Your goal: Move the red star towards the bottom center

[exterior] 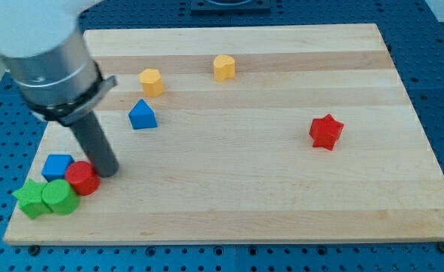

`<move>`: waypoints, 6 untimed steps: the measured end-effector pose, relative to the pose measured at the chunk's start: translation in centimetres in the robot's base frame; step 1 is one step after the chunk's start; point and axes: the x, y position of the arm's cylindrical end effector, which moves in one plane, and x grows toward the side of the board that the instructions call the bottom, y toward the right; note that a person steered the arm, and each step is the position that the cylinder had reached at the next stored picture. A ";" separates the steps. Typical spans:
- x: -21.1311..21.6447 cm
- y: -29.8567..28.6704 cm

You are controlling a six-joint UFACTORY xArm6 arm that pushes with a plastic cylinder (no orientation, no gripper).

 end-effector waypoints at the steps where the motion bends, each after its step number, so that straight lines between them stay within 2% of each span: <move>1: 0.0 -2.9; 2: -0.2 -0.3; 6: -10.0 34.1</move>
